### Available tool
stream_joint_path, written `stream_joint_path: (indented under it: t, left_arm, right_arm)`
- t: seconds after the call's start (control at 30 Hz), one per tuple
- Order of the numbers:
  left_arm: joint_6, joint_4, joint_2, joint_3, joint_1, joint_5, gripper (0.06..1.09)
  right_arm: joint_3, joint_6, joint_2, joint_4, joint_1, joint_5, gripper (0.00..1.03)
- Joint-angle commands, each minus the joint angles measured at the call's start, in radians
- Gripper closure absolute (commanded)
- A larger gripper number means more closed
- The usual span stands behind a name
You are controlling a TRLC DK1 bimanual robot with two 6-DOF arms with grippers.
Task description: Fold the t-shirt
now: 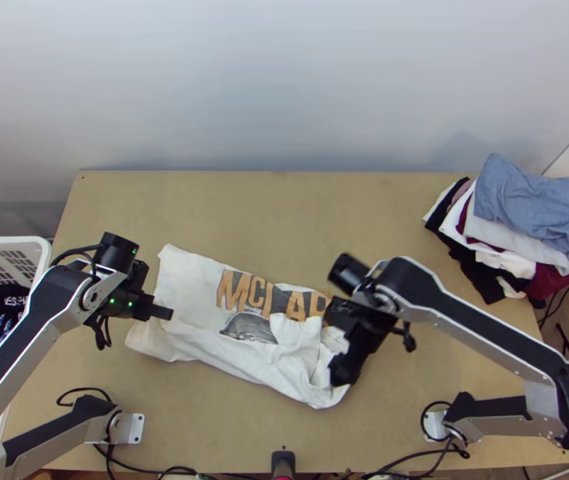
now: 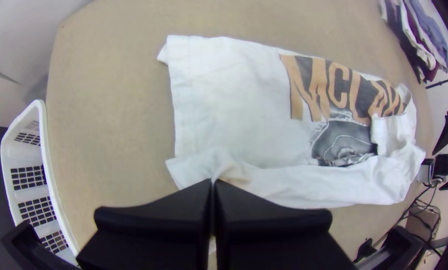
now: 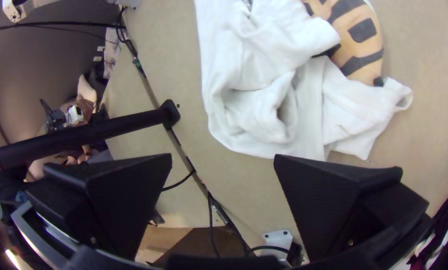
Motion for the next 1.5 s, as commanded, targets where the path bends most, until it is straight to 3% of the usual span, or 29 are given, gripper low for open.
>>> stream_joint_path:
  t: [0.0, 0.33, 0.47, 0.57, 0.63, 0.77, 0.8, 0.97, 1.13, 1.27, 1.47]
  left_arm:
    - [-0.015, 0.020, 0.016, 0.013, 0.011, -0.023, 1.04]
    - [0.002, 0.023, 0.045, 0.062, 0.012, -0.026, 1.04]
    - [0.010, 0.023, 0.046, 0.073, 0.015, -0.025, 1.04]
    - [0.010, 0.023, 0.043, 0.075, 0.017, -0.025, 1.05]
    - [0.011, 0.023, 0.042, 0.075, 0.020, -0.025, 1.04]
    - [0.019, 0.023, 0.039, 0.082, 0.037, -0.025, 1.04]
    - [0.019, 0.023, 0.037, 0.084, 0.038, -0.025, 1.04]
    - [0.031, 0.020, 0.022, 0.102, 0.084, -0.026, 1.04]
    - [0.086, 0.008, 0.025, 0.237, 0.316, 0.012, 1.04]
    - [0.051, 0.009, 0.069, 0.424, 0.491, 0.061, 1.04]
    - [-0.033, -0.038, 0.140, 0.766, 0.627, 0.155, 1.04]
  right_arm:
    - [-0.076, -0.021, -0.026, 0.042, -0.103, 0.019, 0.09]
    - [-0.153, -0.015, 0.086, 0.253, -0.103, 0.064, 0.10]
    - [-0.175, -0.007, 0.087, 0.297, -0.083, 0.064, 0.24]
    - [-0.199, -0.002, 0.074, 0.342, -0.056, 0.065, 0.38]
    - [-0.213, -0.002, 0.060, 0.360, -0.042, 0.065, 0.53]
    - [-0.210, -0.002, -0.003, 0.374, -0.028, 0.065, 0.95]
    - [-0.205, -0.002, -0.023, 0.374, -0.025, 0.067, 1.00]
    - [-0.121, 0.001, -0.121, 0.322, -0.054, 0.093, 1.00]
    - [0.054, 0.019, -0.201, 0.322, -0.222, 0.164, 1.00]
    - [0.250, 0.044, -0.201, 0.343, -0.369, 0.210, 1.00]
    - [0.674, 0.110, -0.117, 0.331, -0.445, 0.257, 1.00]
